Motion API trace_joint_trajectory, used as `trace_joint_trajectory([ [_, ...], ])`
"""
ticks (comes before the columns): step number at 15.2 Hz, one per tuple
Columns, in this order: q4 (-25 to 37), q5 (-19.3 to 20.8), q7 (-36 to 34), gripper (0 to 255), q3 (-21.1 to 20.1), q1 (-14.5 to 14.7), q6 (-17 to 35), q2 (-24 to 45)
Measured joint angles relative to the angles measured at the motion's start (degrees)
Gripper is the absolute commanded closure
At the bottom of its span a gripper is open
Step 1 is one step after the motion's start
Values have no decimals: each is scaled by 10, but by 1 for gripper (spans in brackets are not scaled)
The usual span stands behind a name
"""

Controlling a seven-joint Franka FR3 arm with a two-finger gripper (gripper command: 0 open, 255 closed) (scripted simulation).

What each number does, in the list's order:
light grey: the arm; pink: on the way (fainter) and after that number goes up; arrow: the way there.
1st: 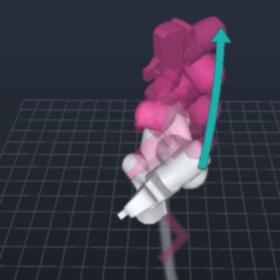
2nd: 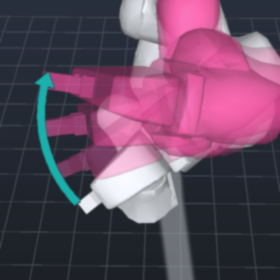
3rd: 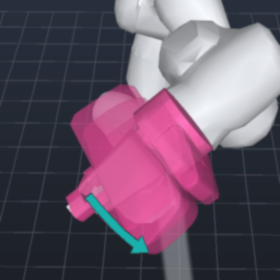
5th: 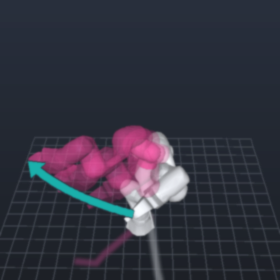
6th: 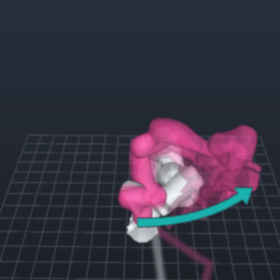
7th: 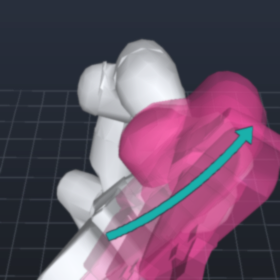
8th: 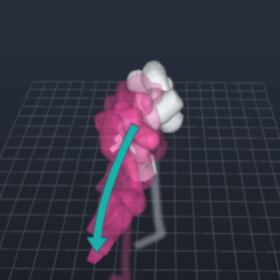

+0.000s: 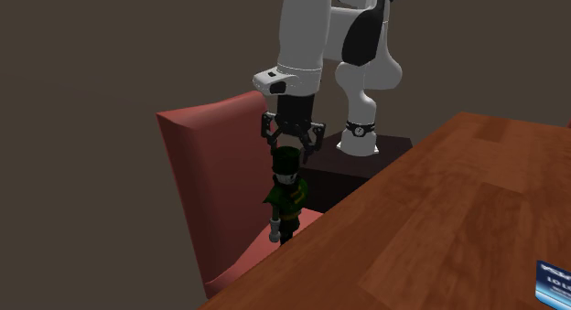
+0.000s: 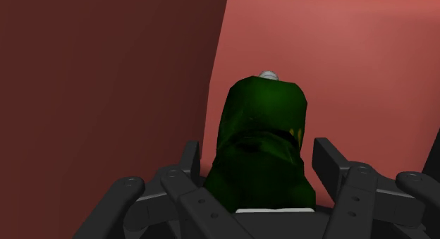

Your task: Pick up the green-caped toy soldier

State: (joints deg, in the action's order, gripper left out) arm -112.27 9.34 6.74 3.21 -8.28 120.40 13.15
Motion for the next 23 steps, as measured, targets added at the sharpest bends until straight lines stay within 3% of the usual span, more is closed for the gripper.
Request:
trace_joint_trajectory([
  [10,0,0,0,255,0,0,-2,-2],
  [23,52,-5,12,255,-1,1,-88,-35],
])
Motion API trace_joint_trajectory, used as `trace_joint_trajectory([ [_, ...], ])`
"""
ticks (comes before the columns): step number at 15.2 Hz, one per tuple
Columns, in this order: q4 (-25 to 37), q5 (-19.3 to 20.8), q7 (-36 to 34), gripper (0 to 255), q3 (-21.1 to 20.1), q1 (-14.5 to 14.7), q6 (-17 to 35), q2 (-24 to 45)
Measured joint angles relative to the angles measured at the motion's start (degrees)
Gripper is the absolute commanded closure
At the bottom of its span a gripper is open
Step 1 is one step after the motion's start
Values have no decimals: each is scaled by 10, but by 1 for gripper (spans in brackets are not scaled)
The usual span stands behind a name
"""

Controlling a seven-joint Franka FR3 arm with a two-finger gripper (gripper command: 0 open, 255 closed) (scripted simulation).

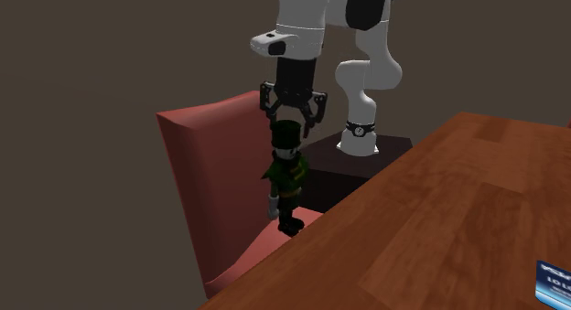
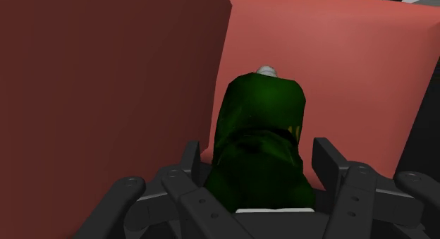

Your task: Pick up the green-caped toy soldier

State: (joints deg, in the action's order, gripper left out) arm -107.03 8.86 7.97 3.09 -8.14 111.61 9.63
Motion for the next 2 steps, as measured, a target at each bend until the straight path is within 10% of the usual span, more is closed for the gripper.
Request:
trace_joint_trajectory([
  [2,5,0,2,255,0,0,-11,-7],
])
